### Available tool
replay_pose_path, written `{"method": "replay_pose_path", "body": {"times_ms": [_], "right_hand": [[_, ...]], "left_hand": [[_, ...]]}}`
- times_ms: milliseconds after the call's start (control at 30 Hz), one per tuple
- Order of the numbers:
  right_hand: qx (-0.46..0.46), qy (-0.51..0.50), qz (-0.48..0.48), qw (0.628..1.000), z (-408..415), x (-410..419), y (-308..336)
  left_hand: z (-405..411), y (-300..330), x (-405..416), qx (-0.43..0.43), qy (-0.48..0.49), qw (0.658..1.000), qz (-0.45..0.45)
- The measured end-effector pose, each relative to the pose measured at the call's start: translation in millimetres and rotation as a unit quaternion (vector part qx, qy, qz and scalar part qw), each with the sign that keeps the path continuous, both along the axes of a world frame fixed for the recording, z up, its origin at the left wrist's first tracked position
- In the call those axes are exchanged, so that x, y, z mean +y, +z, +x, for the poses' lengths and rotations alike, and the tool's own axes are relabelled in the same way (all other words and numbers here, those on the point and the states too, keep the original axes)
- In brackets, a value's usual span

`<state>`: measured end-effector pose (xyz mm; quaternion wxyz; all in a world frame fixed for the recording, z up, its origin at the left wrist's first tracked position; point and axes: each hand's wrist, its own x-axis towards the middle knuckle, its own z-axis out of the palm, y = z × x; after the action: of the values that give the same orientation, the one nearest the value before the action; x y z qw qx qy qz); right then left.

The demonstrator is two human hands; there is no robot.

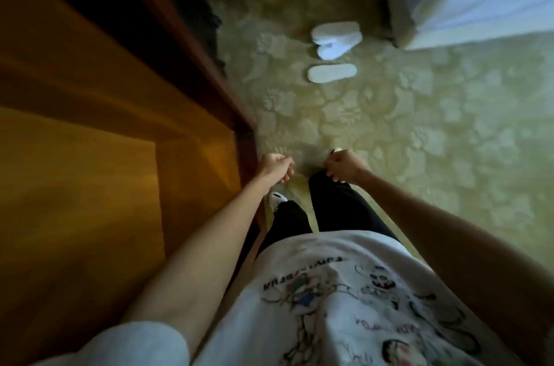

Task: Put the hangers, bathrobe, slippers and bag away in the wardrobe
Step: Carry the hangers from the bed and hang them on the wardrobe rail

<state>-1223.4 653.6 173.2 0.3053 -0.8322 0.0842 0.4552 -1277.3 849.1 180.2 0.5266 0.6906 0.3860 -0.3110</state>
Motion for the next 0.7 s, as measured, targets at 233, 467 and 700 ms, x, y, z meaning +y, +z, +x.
{"method": "replay_pose_path", "body": {"times_ms": [233,467,700], "right_hand": [[-0.003,-0.242,-0.009,0.970,-42,-135,-2],[0.012,-0.436,-0.041,0.899,-87,-264,0],[0.018,-0.520,-0.046,0.853,-84,-353,-5]], "left_hand": [[59,-13,-121,0.015,-0.264,0.964,-0.012],[126,-14,-278,0.012,-0.485,0.875,0.001],[196,4,-400,-0.031,-0.570,0.821,-0.010]]}}
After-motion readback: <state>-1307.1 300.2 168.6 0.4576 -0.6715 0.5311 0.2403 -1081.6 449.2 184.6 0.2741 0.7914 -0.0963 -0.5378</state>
